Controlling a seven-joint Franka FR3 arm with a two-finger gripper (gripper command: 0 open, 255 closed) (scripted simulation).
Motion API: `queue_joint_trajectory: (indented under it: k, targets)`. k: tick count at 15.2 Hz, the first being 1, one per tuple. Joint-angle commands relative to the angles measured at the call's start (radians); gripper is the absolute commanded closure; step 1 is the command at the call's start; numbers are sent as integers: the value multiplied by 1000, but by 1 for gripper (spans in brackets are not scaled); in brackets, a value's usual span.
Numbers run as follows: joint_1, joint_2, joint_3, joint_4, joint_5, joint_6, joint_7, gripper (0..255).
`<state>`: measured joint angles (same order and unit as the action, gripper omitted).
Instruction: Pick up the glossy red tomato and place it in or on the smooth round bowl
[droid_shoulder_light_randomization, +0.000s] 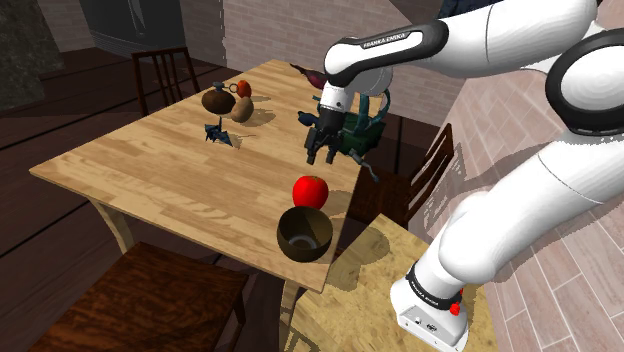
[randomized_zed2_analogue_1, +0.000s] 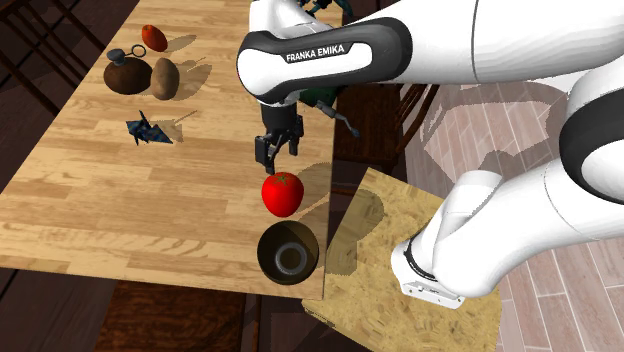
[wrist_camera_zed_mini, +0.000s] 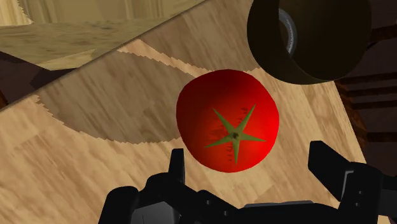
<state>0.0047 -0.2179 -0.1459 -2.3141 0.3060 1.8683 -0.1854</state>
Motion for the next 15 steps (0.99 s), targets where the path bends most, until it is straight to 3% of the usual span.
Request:
queue_joint_trajectory:
  k: [1, 5, 12, 13, 15]
  targets:
    - [5, 7, 5, -20, 9, 28, -1, 0]
    - [12, 16, 13, -58, 21, 76, -6, 0]
    - [12, 16, 13, -58, 21, 76, -6, 0]
    - [12, 16, 13, -58, 21, 76, -6, 255]
    - [12, 16, 13, -58, 21, 76, -6, 255]
